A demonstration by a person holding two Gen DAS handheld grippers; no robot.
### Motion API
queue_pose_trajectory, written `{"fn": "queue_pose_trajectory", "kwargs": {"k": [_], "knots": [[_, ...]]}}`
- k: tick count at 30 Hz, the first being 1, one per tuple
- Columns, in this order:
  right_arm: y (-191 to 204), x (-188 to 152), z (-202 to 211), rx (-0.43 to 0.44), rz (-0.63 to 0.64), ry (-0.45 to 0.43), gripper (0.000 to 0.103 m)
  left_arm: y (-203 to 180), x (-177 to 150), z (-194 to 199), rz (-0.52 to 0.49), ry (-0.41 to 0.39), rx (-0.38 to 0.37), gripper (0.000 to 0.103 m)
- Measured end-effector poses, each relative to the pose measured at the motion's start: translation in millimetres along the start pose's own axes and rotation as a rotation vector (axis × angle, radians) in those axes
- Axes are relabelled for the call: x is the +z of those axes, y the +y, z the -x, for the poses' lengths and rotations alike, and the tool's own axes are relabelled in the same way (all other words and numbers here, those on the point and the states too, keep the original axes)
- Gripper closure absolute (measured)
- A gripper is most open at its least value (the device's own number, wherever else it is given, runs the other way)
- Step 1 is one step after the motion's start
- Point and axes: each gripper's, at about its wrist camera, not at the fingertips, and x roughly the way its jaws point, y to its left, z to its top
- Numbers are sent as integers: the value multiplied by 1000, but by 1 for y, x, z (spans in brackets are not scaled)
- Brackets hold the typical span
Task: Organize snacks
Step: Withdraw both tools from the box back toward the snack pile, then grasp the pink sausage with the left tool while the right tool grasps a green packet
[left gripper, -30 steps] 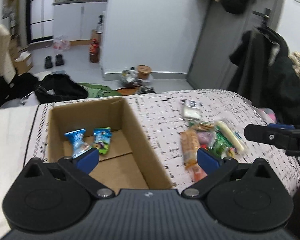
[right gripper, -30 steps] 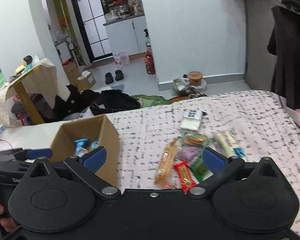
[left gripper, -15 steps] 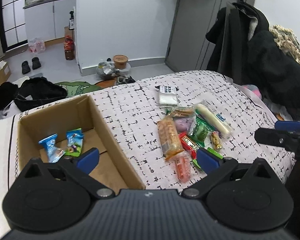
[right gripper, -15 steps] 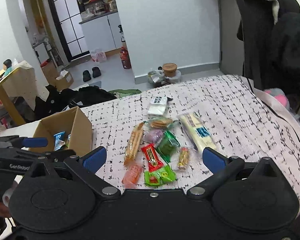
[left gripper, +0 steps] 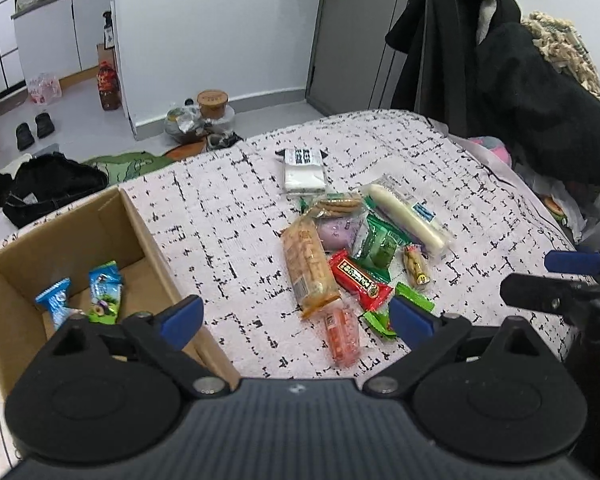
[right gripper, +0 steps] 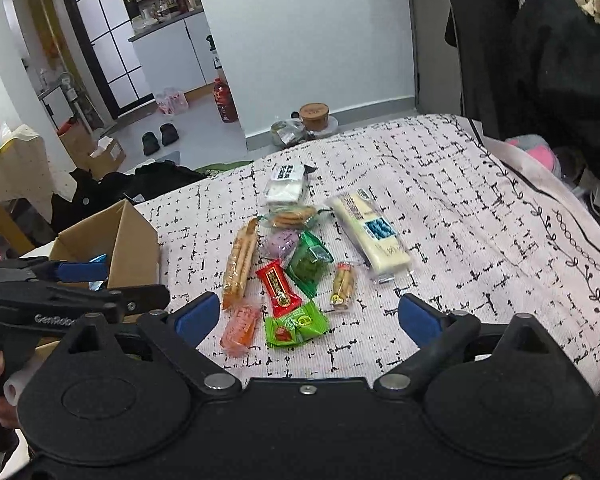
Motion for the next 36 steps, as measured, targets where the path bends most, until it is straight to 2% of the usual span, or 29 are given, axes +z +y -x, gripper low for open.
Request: {"fn": "queue_pose_trajectory", "kwargs": {"k": [7,15,22,31,33,36], "knots": [[-6,-2,-13,17,-41,46,16,-14,3,-18,-14,30,-17,17],[-14,-4,-33,31,-72,100,33,-28,0,-48,-12,96,-35,45],[-21,-4,-46,47,-84,128,42,-30,-7,-72,9,156,-23,57],[-22,-5,-68,60,-103,165,46,-31,-11,-100,44,219,-18,67],[-22,-5,-72,59,-106,172,46,-31,-14,-107,48,236,-14,72],[-23,-7,-78,61,-113,181,46,-34,-16,-107,36,219,15,82]]}}
